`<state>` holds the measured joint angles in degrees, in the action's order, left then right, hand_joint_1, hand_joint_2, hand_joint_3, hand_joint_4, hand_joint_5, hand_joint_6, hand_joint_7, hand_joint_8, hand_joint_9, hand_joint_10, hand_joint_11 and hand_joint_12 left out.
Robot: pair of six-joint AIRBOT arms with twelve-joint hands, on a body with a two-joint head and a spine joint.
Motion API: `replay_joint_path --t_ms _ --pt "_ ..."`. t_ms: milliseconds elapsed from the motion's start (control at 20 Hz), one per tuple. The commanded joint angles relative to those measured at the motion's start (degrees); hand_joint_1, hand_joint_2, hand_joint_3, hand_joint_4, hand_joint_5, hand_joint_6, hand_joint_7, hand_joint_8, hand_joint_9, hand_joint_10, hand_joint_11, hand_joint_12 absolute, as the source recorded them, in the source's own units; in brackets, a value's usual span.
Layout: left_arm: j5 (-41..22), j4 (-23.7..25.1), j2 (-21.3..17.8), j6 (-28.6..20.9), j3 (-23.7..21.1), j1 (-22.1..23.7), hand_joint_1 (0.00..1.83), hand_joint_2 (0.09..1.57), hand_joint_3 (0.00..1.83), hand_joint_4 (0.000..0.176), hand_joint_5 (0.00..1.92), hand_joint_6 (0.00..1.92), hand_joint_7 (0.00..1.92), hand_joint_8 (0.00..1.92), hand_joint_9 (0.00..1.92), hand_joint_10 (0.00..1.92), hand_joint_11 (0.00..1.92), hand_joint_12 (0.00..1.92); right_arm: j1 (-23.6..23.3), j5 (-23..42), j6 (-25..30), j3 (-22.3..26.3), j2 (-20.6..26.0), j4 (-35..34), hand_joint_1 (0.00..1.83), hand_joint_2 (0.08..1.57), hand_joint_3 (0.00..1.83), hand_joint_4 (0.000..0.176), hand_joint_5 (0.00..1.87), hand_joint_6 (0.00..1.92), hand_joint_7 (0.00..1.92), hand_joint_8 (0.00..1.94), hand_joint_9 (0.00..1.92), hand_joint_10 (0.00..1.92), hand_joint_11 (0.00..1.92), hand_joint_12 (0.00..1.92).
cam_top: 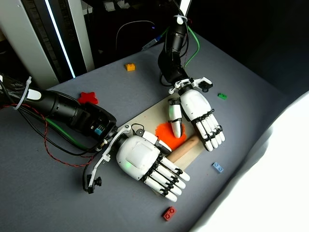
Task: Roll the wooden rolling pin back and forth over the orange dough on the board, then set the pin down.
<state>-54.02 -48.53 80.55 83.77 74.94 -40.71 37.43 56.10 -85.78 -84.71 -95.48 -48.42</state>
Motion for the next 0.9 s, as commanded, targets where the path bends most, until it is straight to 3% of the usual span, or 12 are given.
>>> replay_joint_path --t_ms 0,300,500,550,650,700,850 --pt "-5.2 2.6 -0.2 0.1 0.4 0.5 0.00 1.40 0.00 0.000 0.00 0.00 0.00 0.00 0.00 0.00 0.00 0.00 -0.6 4.7 0.3 -0.5 0.1 3.0 0.00 1.46 0.00 0.000 0.04 0.00 0.07 0.00 0.03 0.00 0.00 0.00" --pt "-4.5 2.6 -0.5 -0.4 0.0 0.5 0.00 1.38 0.00 0.000 0.00 0.00 0.00 0.00 0.00 0.00 0.00 0.00 -0.6 4.6 0.4 -0.6 0.1 3.0 0.00 1.46 0.00 0.000 0.14 0.04 0.13 0.02 0.08 0.02 0.03 0.02" --pt "-3.9 2.6 -1.2 -0.4 -0.3 0.7 0.00 1.39 0.00 0.000 0.12 0.02 0.14 0.02 0.09 0.02 0.03 0.02 -0.5 4.7 0.6 -0.6 0.1 3.0 0.00 1.45 0.00 0.000 0.27 0.02 0.25 0.01 0.16 0.01 0.00 0.38" --pt "-3.6 2.6 -1.4 -0.6 -0.3 0.7 0.00 1.39 0.00 0.000 0.15 0.01 0.17 0.01 0.13 0.01 0.00 0.14 -0.4 4.7 0.7 -0.5 0.1 3.0 0.00 1.45 0.00 0.000 0.30 0.02 0.27 0.01 0.19 0.02 0.00 0.44" --pt "-3.2 2.7 -1.7 -0.9 -0.4 0.7 0.00 1.39 0.00 0.000 0.18 0.01 0.18 0.00 0.15 0.01 0.00 0.20 -0.3 4.7 0.7 -0.4 0.2 3.0 0.00 1.45 0.00 0.000 0.30 0.02 0.27 0.01 0.19 0.02 0.00 0.45" --pt "-2.3 3.4 -1.9 -1.4 -0.4 0.7 0.00 1.40 0.00 0.000 0.20 0.01 0.18 0.00 0.15 0.01 0.00 0.21 -0.3 4.8 0.7 -0.3 0.2 3.1 0.00 1.45 0.00 0.000 0.32 0.02 0.29 0.01 0.22 0.02 0.00 0.58" --pt "-1.6 4.1 -2.2 -2.0 -0.5 0.7 0.00 1.40 0.00 0.000 0.20 0.01 0.20 0.01 0.16 0.01 0.00 0.22 0.0 5.8 0.7 0.2 0.3 3.9 0.00 1.46 0.00 0.000 0.32 0.01 0.29 0.00 0.22 0.01 0.00 0.58"
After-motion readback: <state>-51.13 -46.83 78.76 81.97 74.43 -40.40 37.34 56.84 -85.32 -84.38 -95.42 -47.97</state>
